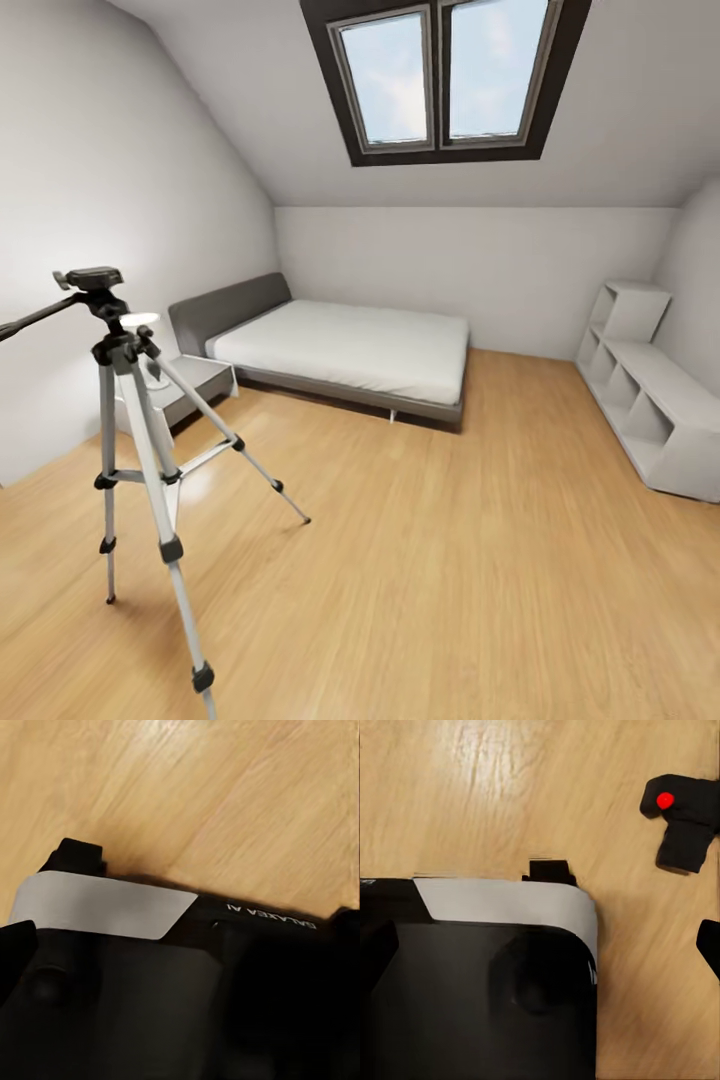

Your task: Attach the digital camera to the camera tripod in the bedroom.

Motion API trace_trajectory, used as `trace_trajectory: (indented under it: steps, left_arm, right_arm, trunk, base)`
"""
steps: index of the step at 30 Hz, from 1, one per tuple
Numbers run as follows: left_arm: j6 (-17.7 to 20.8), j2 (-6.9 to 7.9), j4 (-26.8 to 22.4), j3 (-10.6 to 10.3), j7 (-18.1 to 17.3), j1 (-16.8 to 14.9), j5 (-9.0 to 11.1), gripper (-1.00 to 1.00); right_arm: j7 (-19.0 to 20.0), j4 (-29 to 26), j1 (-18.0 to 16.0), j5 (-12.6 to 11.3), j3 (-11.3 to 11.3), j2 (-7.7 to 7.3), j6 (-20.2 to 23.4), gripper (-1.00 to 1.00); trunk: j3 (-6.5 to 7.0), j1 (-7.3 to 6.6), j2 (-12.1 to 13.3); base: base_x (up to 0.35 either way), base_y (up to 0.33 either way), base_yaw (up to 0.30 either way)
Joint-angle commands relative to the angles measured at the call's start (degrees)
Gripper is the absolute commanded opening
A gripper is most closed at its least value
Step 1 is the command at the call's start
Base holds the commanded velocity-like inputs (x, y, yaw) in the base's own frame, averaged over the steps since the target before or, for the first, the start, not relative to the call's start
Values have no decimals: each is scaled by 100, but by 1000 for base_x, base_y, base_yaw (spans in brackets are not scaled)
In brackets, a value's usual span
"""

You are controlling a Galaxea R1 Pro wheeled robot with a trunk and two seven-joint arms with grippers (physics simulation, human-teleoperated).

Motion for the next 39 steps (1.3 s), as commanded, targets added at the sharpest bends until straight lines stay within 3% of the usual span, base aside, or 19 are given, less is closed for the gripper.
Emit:
trace_trajectory:
  steps: [1,7,9,10,14,15,19,21,26,32,39]
  left_arm:
    - [36,1,-11,9,-4,-2,27,100]
    - [528,-10,-13,11,0,-610,628,100]
    - [577,-16,-15,10,0,-700,706,100]
    - [672,-51,-14,12,1,-966,868,100]
    - [724,-121,-17,12,3,-1296,969,100]
    - [723,-211,-110,12,12,-1534,1009,100]
    - [721,-248,-296,4,29,-1589,1022,100]
    - [731,-273,-488,-3,40,-1613,1031,100]
    - [752,-287,-590,-3,35,-1660,1036,100]
    - [744,-288,-642,-11,-11,-1695,1037,100]
    - [712,-290,-651,-11,-9,-1679,1037,100]
  right_arm:
    - [-6,9,-9,-7,-1,0,-17,100]
    - [-2,-30,-965,-15,0,-3,1129,100]
    - [0,-41,-1144,-16,1,-3,1343,100]
    - [11,-103,-1635,-17,2,-2,1895,100]
    - [24,-320,-2170,-27,3,3,2422,100]
    - [33,-704,-2450,-16,11,3,2882,100]
    - [40,-1118,-2518,-20,23,6,3134,100]
    - [40,-1758,-2547,-14,31,20,3397,100]
    - [40,-2376,-2549,-21,27,28,3903,100]
    - [40,-2755,-2549,-29,8,24,4336,100]
    - [41,-2819,-2549,-30,5,32,4419,100]
  trunk:
    - [-7,-1,-3]
    - [-7,-1,-3]
    - [-7,-1,-3]
    - [-7,-1,-3]
    - [-7,-1,-3]
    - [-7,-1,-3]
    - [-7,-1,-3]
    - [-7,-1,-3]
    - [-7,-1,-3]
    - [-7,-1,-3]
    - [-7,-1,-3]
  base:
    - [0,0,-239]
    - [0,0,-124]
    - [0,0,-53]
    - [-11,0,-27]
    - [-111,-21,-16]
    - [-256,-48,-5]
    - [-208,-33,-4]
    - [-96,-15,-76]
    - [-35,-5,-191]
    - [-10,-2,-245]
    - [-2,0,-263]
